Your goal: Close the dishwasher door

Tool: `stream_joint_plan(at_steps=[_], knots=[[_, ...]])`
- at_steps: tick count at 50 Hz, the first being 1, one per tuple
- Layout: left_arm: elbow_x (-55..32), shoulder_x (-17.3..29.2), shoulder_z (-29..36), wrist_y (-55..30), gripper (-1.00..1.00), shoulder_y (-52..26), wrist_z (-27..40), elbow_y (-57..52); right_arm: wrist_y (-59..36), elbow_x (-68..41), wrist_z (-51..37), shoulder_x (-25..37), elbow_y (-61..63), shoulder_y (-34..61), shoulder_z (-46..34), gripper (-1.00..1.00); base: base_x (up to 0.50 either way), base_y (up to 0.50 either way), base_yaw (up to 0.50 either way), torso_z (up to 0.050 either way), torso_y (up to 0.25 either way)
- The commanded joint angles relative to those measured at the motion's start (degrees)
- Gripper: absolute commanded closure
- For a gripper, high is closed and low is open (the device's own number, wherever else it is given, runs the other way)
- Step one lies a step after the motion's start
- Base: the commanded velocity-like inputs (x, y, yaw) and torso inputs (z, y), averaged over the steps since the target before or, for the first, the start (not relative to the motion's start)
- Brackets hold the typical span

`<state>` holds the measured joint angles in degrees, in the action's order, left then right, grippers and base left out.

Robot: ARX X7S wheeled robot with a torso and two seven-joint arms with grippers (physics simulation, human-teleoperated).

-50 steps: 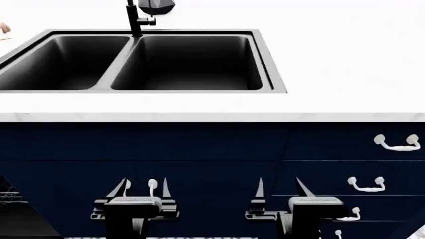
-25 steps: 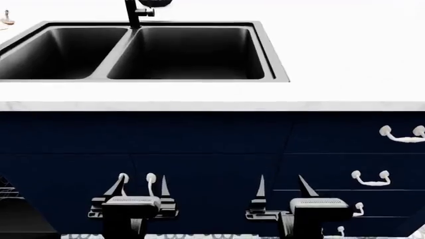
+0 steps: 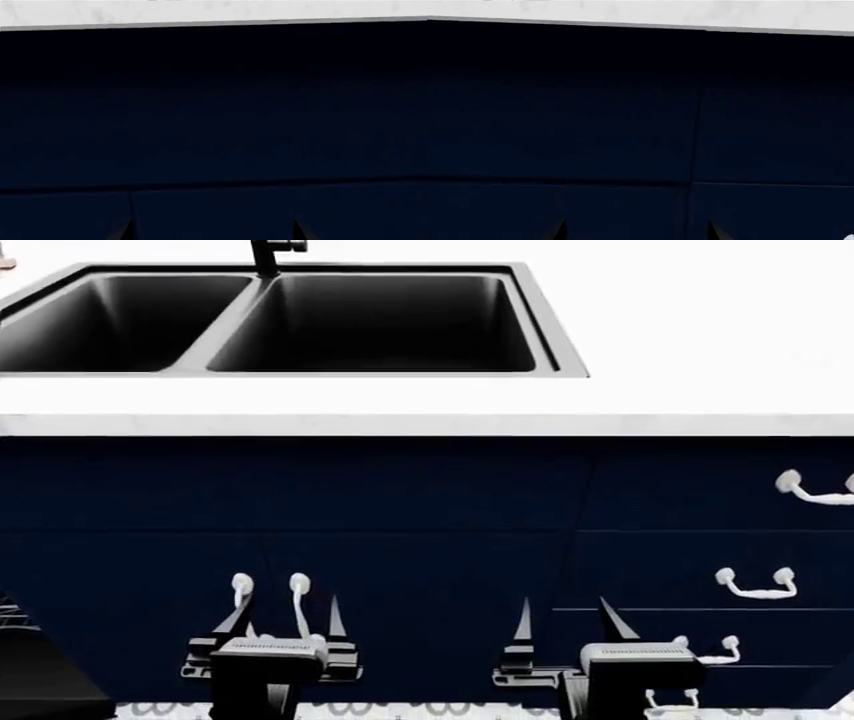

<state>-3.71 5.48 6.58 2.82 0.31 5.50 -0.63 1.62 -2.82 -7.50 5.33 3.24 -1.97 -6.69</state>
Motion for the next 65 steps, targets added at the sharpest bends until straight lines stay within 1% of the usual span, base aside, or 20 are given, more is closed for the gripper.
stream_joint_plan(at_steps=[1,19,25,40,65], knots=[[-0.69,0.73,0.98,0.36,-1.0,-0.04,0.65,0.31,0.38,-0.53,-0.96,0.7,-0.48,0.01,-0.97,-1.0,0.0,0.0,0.0,-0.05,0.0],[-1.59,0.98,1.51,-1.36,-1.0,-0.64,3.13,0.45,1.37,-2.31,-1.47,1.72,-0.73,-0.32,-1.65,-1.0,0.0,0.0,0.0,-0.05,0.002],[-0.72,1.43,2.36,-0.47,-1.0,-0.32,3.72,0.37,1.65,-2.58,-1.78,2.06,-0.75,-0.48,-1.89,-1.0,0.0,0.0,0.0,-0.05,0.012],[-2.64,2.06,2.71,-0.13,-1.0,-0.17,3.84,0.56,1.19,-2.25,-3.07,2.56,-0.49,-0.49,-2.94,-1.0,0.0,0.0,0.0,-0.05,0.0],[-3.28,3.0,4.38,0.12,-1.0,-0.05,4.56,0.4,1.61,-2.66,-4.44,3.53,-1.04,-0.41,-3.92,-1.0,0.0,0.0,0.0,-0.05,0.0]])
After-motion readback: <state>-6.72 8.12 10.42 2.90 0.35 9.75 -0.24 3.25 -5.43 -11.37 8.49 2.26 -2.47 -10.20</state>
